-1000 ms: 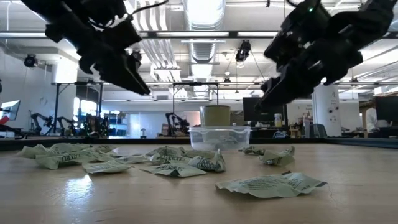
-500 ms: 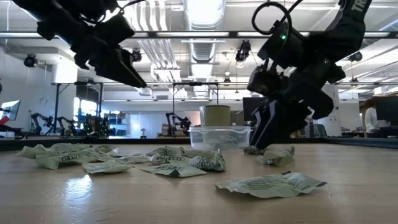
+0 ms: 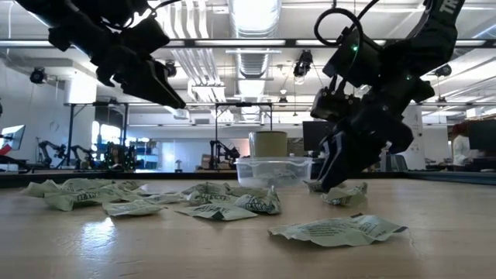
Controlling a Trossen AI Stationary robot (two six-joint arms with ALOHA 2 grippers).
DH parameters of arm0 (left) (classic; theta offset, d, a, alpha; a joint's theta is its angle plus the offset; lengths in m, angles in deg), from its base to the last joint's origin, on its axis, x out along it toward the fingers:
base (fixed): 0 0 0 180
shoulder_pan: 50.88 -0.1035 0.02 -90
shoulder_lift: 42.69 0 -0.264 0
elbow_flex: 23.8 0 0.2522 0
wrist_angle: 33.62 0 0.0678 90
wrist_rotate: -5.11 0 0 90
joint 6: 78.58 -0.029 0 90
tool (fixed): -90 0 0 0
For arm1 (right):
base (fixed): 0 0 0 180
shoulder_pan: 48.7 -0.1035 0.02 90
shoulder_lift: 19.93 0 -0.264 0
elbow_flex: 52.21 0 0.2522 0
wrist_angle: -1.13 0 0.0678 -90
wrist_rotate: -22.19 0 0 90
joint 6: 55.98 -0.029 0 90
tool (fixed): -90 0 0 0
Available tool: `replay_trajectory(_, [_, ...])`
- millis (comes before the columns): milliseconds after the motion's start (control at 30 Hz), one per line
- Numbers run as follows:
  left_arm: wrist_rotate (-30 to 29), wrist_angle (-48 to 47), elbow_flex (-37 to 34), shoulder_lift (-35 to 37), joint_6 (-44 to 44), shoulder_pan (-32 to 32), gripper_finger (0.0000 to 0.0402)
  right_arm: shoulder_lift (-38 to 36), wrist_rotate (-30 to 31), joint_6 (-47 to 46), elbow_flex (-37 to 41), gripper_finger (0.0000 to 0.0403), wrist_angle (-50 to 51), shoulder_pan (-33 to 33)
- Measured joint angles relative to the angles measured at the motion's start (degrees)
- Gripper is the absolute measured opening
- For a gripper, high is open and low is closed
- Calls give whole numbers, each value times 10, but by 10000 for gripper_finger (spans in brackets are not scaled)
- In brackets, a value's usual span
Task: Pick and place items into bin
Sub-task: Put the green stevia packet into the transparent bin
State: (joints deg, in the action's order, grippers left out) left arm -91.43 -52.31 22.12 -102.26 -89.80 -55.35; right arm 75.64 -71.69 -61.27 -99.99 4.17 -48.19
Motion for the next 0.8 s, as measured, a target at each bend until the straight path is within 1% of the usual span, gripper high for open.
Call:
replay_trajectory(233, [0,0,0,0,0,0,169,-1,5,10,0,54,6,0])
replay_trajectory(367, [0,0,0,0,0,0,169,-13,2,12,-1,25,18,0])
replay_trajectory(500, [0,0,0,0,0,0,169,-42,-2,14,1,11,36,0])
replay_trajectory(700, [0,3,0,0,0,0,169,-103,0,38,0,10,47,0])
replay_trajectory(733, [0,3,0,0,0,0,169,-115,5,46,0,10,46,0])
replay_trajectory(800, [0,3,0,0,-1,0,169,-138,33,66,0,10,43,0])
